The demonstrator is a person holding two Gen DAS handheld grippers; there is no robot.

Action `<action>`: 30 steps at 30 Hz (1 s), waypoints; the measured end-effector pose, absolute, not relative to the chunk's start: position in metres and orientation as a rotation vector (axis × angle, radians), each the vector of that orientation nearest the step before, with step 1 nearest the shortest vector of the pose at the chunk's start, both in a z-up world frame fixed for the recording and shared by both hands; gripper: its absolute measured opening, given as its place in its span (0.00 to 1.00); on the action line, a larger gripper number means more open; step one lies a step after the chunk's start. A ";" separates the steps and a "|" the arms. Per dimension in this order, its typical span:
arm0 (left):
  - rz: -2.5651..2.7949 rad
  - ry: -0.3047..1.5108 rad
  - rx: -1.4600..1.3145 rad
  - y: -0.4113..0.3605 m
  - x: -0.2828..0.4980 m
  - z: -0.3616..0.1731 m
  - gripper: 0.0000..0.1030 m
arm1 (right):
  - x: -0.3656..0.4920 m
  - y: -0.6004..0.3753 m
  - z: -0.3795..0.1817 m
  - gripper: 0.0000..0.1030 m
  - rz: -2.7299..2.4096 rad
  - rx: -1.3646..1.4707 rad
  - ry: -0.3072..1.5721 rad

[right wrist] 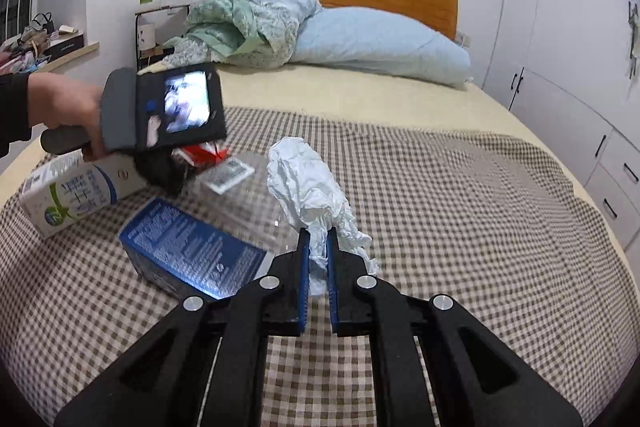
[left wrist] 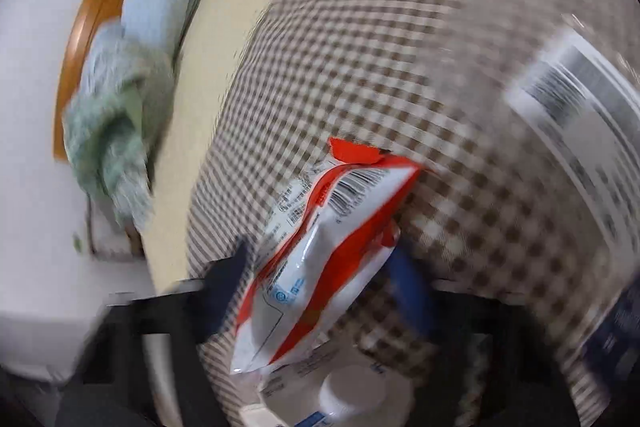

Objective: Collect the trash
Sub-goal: 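Grasp the red-white snack wrapper with left tool while right tool grasps white tissue, then carry the wrapper and tissue with both tools over the bin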

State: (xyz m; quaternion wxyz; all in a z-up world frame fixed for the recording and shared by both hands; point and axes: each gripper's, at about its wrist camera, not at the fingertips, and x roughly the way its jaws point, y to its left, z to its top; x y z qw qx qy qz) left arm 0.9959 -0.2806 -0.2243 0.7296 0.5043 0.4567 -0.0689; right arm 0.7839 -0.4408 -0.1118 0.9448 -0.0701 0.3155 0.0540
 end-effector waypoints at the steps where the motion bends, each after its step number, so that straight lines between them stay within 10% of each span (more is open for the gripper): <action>1: -0.125 1.014 1.047 -0.274 0.998 -0.218 0.29 | 0.783 -0.439 -0.111 0.08 0.117 -0.140 0.649; 4: -0.132 1.008 0.924 -0.261 0.990 -0.188 0.09 | 0.776 -0.436 -0.106 0.08 0.118 -0.139 0.661; 16: -0.256 0.815 0.348 -0.208 0.823 0.036 0.05 | 0.667 -0.462 -0.031 0.08 0.046 -0.019 0.733; 30: -0.574 0.936 0.010 -0.231 0.498 -0.001 0.05 | 0.418 -0.529 -0.062 0.08 -0.071 0.165 0.856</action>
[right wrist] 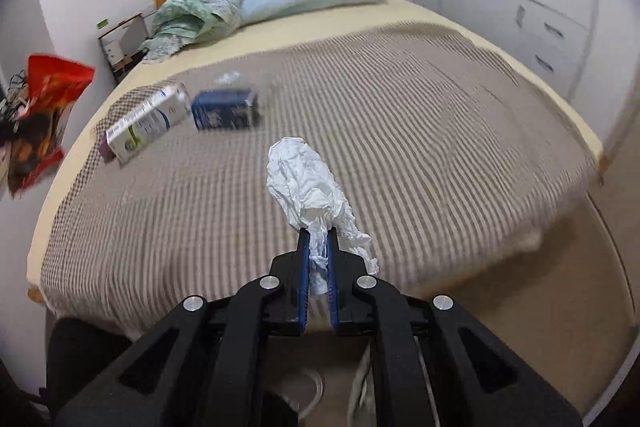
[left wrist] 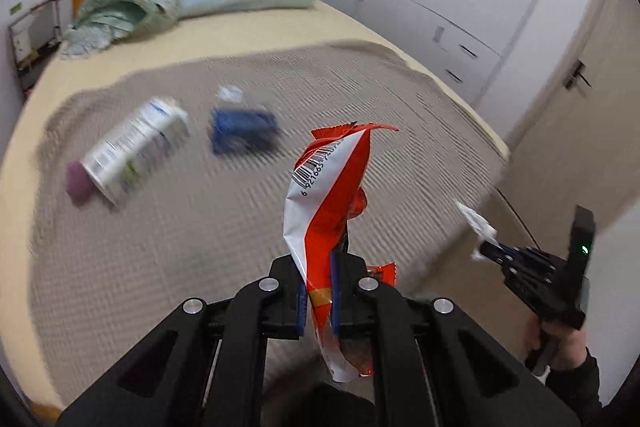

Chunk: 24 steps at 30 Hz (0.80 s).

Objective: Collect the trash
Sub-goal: 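Carry the wrapper and tissue with both tools over the bin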

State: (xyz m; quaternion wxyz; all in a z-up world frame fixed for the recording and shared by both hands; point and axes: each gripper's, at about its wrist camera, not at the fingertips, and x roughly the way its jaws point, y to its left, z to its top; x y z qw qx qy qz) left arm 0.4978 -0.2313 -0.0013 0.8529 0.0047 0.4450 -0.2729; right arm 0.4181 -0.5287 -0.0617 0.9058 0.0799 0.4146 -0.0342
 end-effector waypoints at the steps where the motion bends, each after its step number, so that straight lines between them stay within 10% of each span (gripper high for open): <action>1: -0.608 0.956 0.007 -0.240 0.483 -0.012 0.05 | 0.404 -0.535 -0.069 0.08 -0.086 0.174 0.866; 24: -0.764 1.491 0.208 -0.421 0.347 -0.293 0.06 | 0.237 -0.647 -0.364 0.08 -0.346 0.616 1.337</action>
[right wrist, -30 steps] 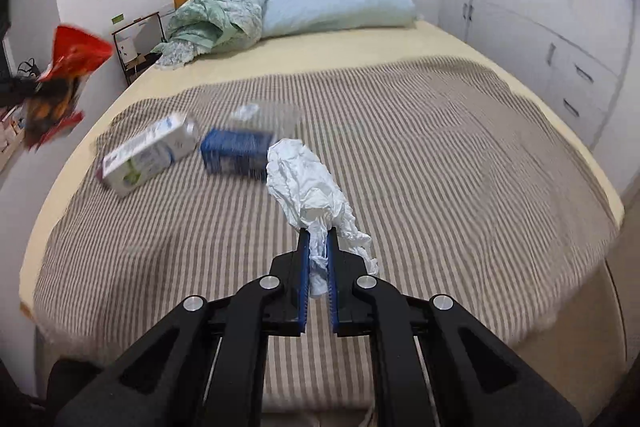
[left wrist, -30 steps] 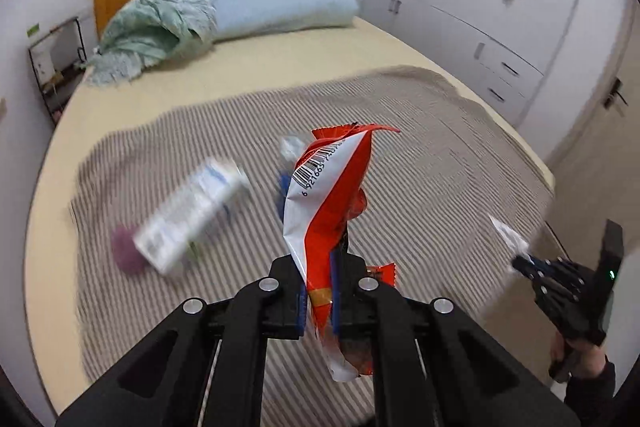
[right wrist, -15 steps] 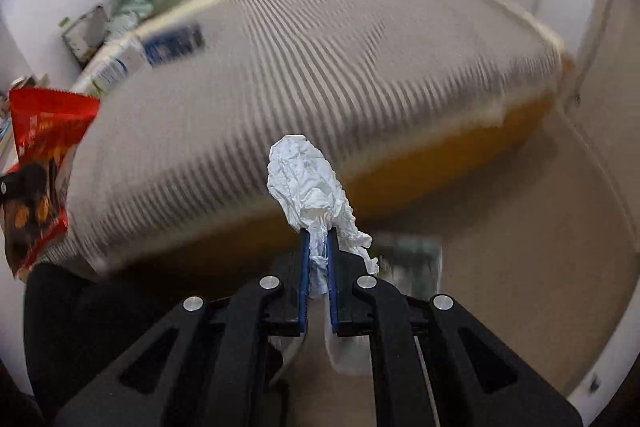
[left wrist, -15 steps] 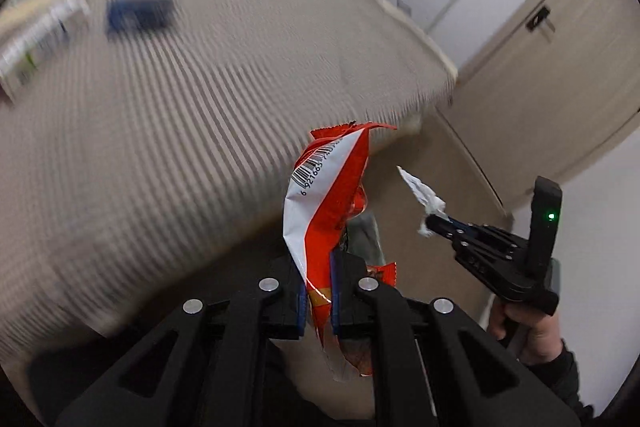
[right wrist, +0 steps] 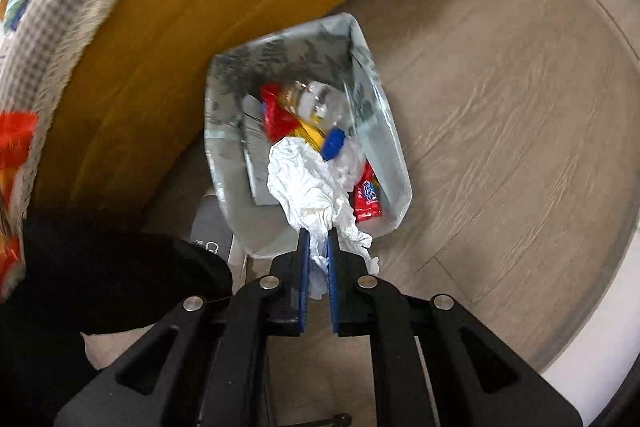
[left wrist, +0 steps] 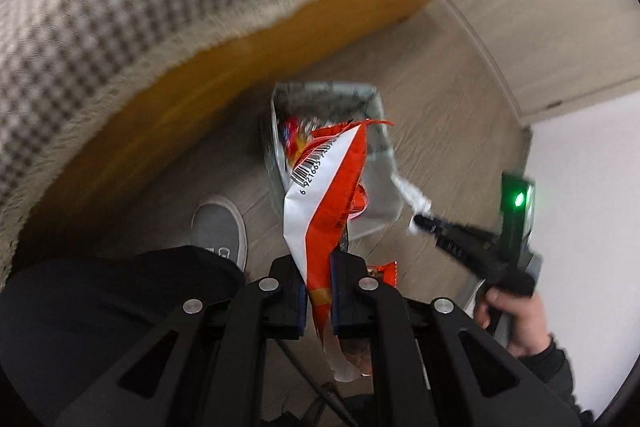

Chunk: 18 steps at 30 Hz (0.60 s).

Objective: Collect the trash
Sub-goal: 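Carry the wrapper and tissue with both tools over the bin, then open both tools to drop the wrapper and tissue into the bin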

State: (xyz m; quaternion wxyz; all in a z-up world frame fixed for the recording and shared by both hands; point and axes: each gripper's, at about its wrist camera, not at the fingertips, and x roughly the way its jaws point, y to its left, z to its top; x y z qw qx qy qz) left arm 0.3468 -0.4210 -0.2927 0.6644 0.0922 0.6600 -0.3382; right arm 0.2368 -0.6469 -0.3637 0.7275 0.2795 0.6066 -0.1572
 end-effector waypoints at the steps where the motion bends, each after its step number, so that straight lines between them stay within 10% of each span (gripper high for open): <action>1: -0.761 1.501 0.222 -0.424 0.347 -0.299 0.06 | 0.243 -0.651 -0.367 0.08 -0.341 0.611 1.331; 5: -0.749 1.566 0.234 -0.438 0.344 -0.326 0.06 | 0.284 -0.675 -0.383 0.16 -0.355 0.578 1.319; 7: -0.755 1.580 0.238 -0.450 0.344 -0.334 0.06 | 0.298 -0.686 -0.397 0.64 -0.372 0.559 1.345; 18: -0.742 1.769 0.271 -0.519 0.359 -0.418 0.06 | 0.250 -0.732 -0.385 0.65 -0.484 0.749 1.167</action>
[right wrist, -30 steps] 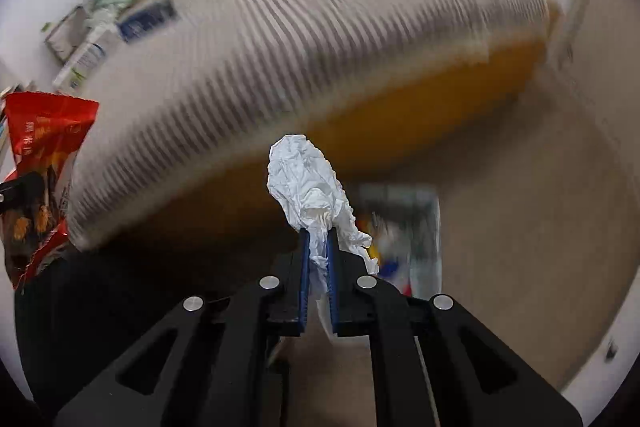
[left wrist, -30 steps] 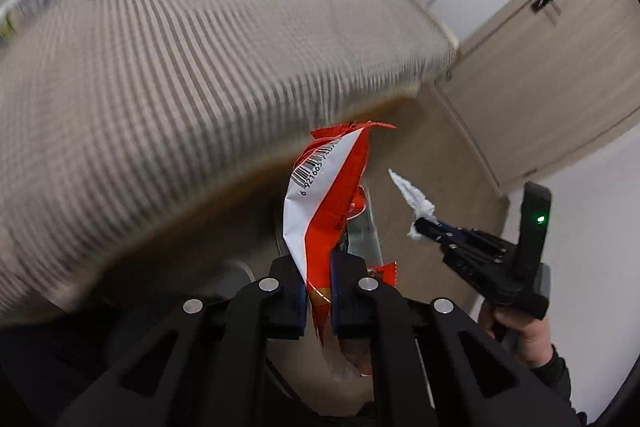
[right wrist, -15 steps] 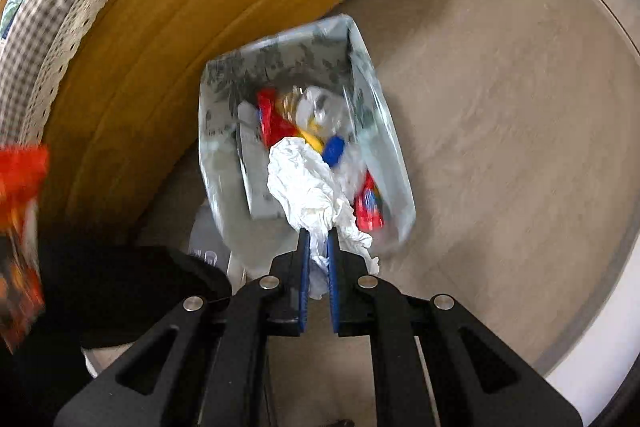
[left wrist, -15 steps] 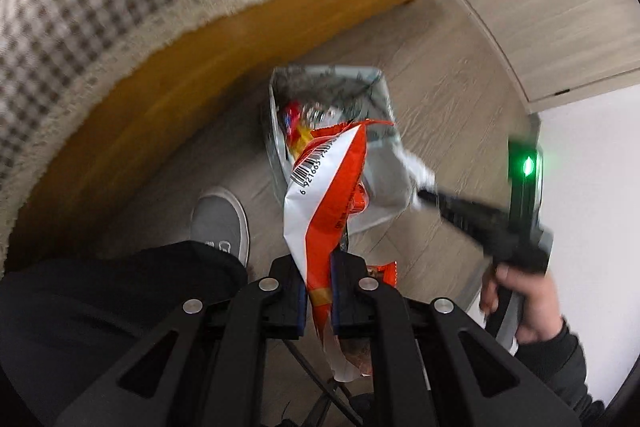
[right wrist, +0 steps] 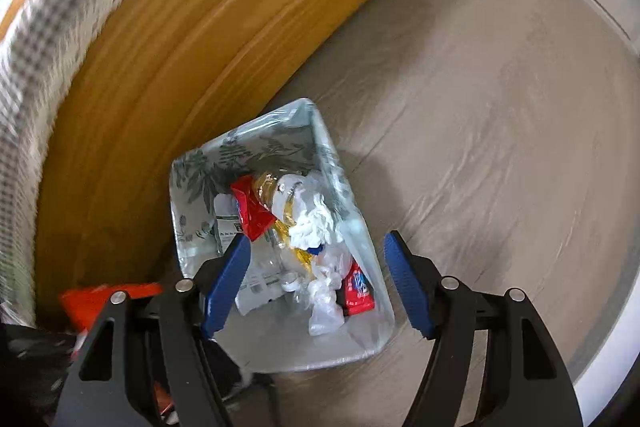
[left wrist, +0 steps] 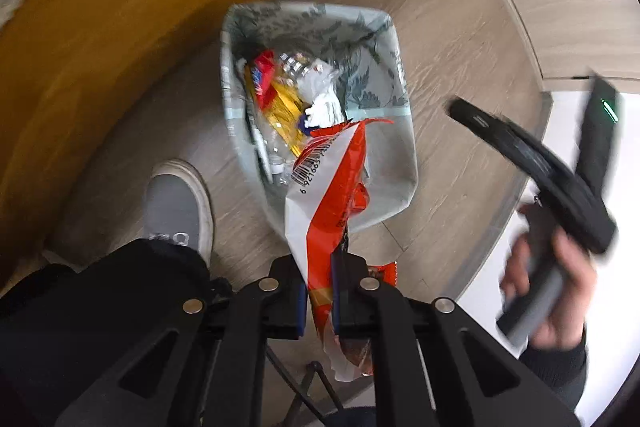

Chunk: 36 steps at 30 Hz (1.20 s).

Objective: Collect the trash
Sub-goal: 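Open both tools to drop the wrapper and tissue into the bin, then move both open tools back over the trash on the bed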

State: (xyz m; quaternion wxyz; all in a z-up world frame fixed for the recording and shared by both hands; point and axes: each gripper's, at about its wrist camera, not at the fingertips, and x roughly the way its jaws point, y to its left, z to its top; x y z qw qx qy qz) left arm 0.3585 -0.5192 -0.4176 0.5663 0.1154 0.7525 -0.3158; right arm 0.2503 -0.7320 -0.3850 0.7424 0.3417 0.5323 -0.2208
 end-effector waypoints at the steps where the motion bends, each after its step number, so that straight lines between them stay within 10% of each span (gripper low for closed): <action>1: -0.739 1.779 0.282 -0.524 0.360 -0.422 0.07 | 0.243 -0.732 -0.384 0.65 -0.497 0.766 1.164; 4: -0.790 1.778 0.281 -0.550 0.364 -0.443 0.18 | 0.216 -0.729 -0.386 0.65 -0.531 0.814 1.172; 5: -0.784 1.779 0.297 -0.554 0.365 -0.449 0.33 | 0.209 -0.727 -0.386 0.65 -0.536 0.813 1.184; 6: -0.737 1.780 0.331 -0.557 0.366 -0.459 0.70 | 0.202 -0.722 -0.388 0.65 -0.533 0.800 1.211; 7: -0.692 1.776 0.346 -0.556 0.367 -0.467 0.80 | 0.199 -0.718 -0.389 0.65 -0.528 0.788 1.227; 36: -0.774 1.317 0.251 -0.462 0.352 -0.297 0.81 | 0.222 -0.652 -0.282 0.65 -0.615 0.455 1.246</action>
